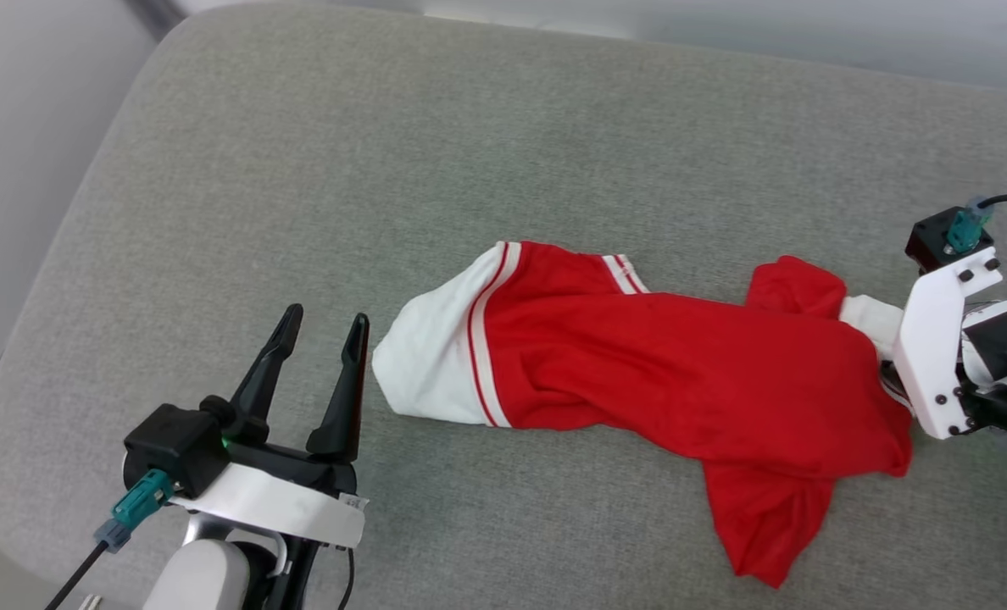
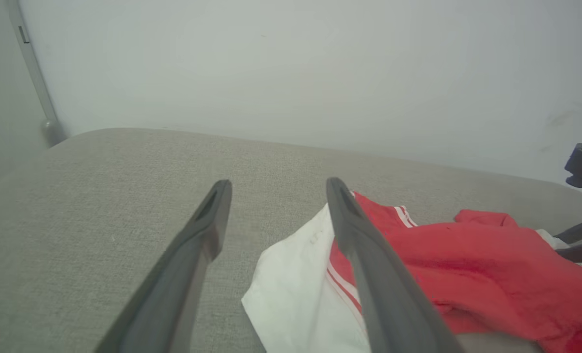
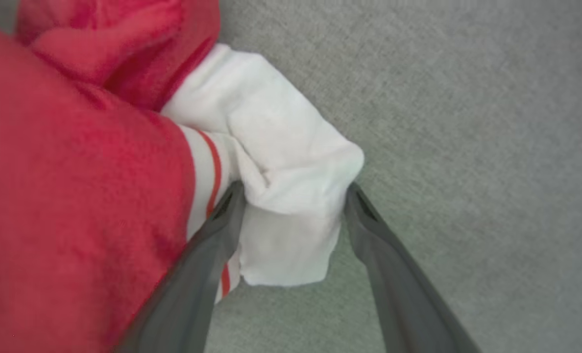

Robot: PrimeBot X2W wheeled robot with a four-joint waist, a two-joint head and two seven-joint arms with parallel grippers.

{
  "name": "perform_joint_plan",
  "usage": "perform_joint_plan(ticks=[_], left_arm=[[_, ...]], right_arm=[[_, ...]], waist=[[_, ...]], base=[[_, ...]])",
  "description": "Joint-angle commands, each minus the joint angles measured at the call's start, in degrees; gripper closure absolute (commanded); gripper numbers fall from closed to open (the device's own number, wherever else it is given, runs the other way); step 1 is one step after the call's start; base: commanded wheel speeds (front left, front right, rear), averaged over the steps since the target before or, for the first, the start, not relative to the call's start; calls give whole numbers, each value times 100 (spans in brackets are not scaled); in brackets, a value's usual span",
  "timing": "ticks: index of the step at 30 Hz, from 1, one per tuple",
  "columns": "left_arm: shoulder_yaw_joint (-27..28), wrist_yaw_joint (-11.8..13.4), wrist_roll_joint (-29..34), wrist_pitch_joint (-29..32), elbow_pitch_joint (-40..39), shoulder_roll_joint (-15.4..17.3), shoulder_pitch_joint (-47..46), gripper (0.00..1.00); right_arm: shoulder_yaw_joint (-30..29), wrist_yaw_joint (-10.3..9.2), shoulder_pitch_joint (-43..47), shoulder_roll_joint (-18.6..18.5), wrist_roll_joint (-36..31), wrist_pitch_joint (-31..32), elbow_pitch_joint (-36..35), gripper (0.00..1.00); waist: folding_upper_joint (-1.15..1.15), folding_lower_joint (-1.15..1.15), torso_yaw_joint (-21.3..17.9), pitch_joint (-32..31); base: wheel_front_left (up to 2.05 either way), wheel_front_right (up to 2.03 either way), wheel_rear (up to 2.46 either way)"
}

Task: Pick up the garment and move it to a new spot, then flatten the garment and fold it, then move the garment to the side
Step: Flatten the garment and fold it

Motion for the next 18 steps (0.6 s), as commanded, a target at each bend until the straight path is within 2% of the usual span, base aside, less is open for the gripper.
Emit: perform_joint_plan(ticks=[1, 6, 7, 8, 9, 12, 18], left_arm=[[-33, -26, 34, -14, 27, -60, -73, 0], [-55, -61, 69, -14, 101, -114, -28, 0], [-41, -60, 73, -14, 114, -118, -11, 0], [-24, -65, 77, -14, 128, -117, 15, 0], [-3, -69, 83, -14, 141, -109, 48, 0], [87, -79, 102, -14, 164, -64, 96, 0], [224, -87, 138, -15, 132, -12, 241, 0]], right_arm=[[138, -5, 6, -114, 43, -14, 233, 0], [344, -6, 399, -102, 225, -129, 795, 0], [368, -5, 498, -75, 290, -162, 873, 11], [377, -5, 573, -48, 345, -225, 927, 63], [364, -4, 608, -30, 386, -326, 951, 100], [266, -7, 620, -44, 431, -779, 921, 100], [-199, -6, 523, -49, 513, -2078, 531, 100]], waist=[[0, 0, 165, 90], [0, 0, 281, 56], [0, 0, 284, 34], [0, 0, 275, 2], [0, 0, 256, -32], [0, 0, 137, -169], [0, 0, -242, -531]], base=[[0, 0, 0], [0, 0, 0], [0, 0, 0], [0, 0, 0], [0, 0, 0], [0, 0, 0], [0, 0, 0]])
